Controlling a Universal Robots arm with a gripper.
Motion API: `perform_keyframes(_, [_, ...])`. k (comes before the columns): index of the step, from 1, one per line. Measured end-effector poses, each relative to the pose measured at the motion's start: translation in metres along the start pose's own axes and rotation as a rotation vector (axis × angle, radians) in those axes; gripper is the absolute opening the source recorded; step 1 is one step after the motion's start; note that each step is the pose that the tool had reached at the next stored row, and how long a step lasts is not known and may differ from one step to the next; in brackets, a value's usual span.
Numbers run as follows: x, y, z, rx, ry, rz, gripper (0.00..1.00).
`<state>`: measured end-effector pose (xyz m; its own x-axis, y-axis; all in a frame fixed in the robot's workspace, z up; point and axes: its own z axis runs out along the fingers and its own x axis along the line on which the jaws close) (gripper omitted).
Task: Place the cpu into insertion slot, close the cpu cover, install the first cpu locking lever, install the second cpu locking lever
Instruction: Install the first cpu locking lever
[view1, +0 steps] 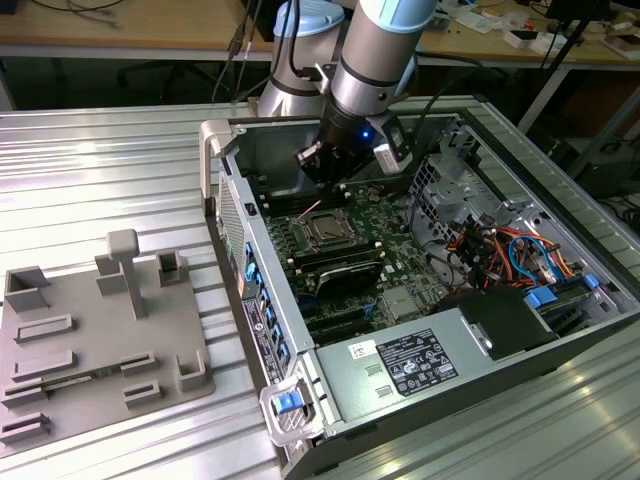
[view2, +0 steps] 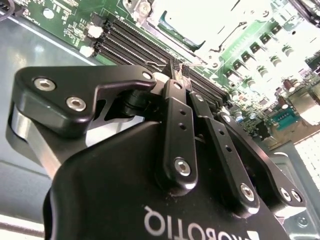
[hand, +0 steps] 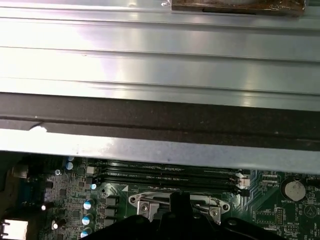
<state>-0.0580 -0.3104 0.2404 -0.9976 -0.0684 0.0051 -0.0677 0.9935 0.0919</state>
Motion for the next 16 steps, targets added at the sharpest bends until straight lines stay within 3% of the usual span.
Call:
perform_keyframes(12, [-0.0111,0.0014,0.0146,0.0002,0.0001,0.000,0.11])
perform_keyframes(16, [-0.0151,0.0010,0.0161,0.0003,0.0002,0.000,0.11])
